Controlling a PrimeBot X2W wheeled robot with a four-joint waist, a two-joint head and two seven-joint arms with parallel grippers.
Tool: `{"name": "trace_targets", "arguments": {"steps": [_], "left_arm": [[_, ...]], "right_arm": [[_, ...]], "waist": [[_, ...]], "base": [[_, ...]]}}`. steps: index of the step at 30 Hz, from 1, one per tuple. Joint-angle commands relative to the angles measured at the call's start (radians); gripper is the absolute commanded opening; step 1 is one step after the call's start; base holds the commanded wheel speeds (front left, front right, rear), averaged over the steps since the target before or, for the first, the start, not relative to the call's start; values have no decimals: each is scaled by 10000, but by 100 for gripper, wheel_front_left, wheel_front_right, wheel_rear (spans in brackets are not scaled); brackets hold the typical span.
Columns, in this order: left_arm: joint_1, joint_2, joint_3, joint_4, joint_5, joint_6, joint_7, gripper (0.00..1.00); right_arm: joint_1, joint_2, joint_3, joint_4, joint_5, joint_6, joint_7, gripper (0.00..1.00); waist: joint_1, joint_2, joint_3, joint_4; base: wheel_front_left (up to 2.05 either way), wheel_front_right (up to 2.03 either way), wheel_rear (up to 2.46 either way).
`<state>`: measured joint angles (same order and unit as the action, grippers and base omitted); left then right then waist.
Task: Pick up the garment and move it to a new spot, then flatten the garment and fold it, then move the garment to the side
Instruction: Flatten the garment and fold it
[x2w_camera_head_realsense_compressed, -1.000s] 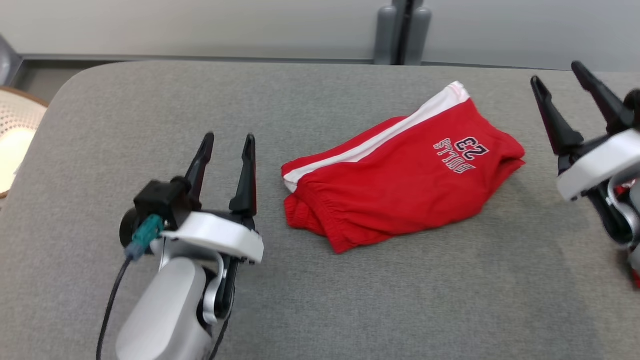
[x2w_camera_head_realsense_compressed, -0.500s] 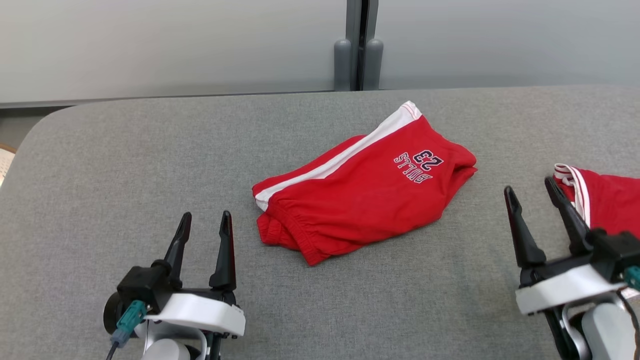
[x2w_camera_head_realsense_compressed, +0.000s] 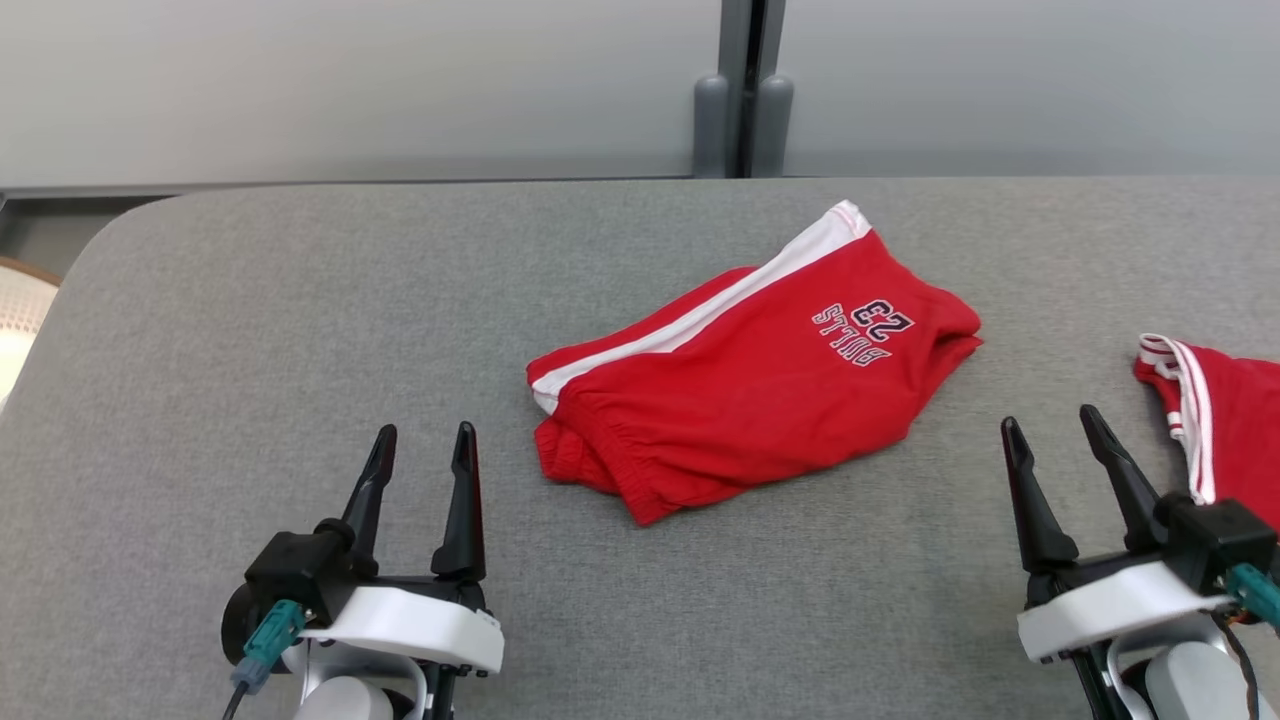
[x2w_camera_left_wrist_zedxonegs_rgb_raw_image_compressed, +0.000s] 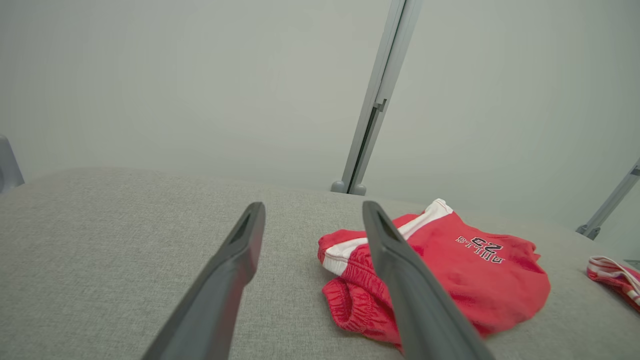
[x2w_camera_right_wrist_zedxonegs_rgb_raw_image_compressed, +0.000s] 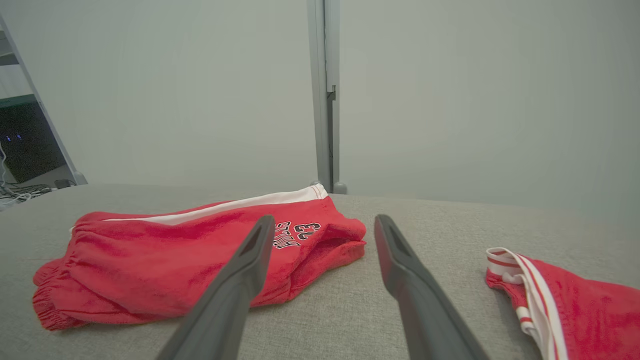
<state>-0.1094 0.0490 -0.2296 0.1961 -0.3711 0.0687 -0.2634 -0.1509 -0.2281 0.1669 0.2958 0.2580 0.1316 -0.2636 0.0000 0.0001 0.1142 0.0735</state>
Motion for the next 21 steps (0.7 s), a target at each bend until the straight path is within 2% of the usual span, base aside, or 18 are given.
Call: {"name": "trace_targets", "arguments": {"steps": [1,4,5,12,15,21], "left_arm": [[-198,38,-106,-21,-90,40,-12,100],[-269,38,-268,19,-139,68,-12,100],[-387,35,-461,8,-218,104,-14,100],[-782,40,-1018,-51,-396,221,-12,100],[-1014,42,-886,-84,-488,376,-14,100],[-1211,34,-726,-119,-494,352,-14,100]], "right_arm": [[-356,48,91,255,495,-19,186,100],[-657,124,-10,478,1031,-19,422,100],[-956,234,-219,712,1556,-19,762,100],[-1856,649,-1194,1477,2549,-12,2023,100],[-2138,825,-1729,1901,2588,-12,2589,100],[-2516,1299,-3066,2631,2089,-12,3267,100]], "waist": [[0,-1,265,272],[0,-1,428,462],[0,-1,624,684],[0,-1,1193,1349],[0,-1,1378,1641],[0,-1,1521,1954]], "base": [[0,0,0],[0,0,0],[0,0,0],[0,0,0],[0,0,0],[0,0,0]]}}
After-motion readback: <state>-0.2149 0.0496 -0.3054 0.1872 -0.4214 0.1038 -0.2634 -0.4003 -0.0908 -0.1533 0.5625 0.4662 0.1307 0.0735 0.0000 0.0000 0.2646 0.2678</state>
